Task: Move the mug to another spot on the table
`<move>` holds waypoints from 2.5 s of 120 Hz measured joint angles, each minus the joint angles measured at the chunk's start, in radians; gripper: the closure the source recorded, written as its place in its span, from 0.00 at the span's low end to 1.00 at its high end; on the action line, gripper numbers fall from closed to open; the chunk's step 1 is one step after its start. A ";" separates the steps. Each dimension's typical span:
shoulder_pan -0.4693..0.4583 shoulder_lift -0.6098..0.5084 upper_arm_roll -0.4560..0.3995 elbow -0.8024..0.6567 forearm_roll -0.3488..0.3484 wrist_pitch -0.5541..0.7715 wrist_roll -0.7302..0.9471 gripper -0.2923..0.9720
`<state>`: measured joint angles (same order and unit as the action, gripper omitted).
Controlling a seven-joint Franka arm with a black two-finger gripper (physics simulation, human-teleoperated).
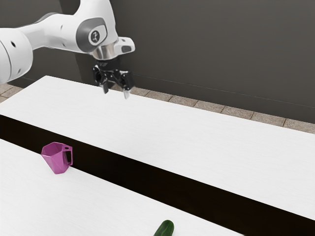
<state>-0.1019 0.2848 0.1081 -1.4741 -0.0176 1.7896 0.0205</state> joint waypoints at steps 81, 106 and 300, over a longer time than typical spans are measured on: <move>-0.007 -0.063 0.150 -0.329 0.132 0.182 0.497 0.23; 0.002 -0.031 0.156 -0.446 0.263 0.263 0.671 0.23; 0.025 0.069 0.231 -0.527 0.242 0.413 0.937 0.23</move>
<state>-0.0768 0.3540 0.3390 -2.0009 0.2249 2.2023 0.9572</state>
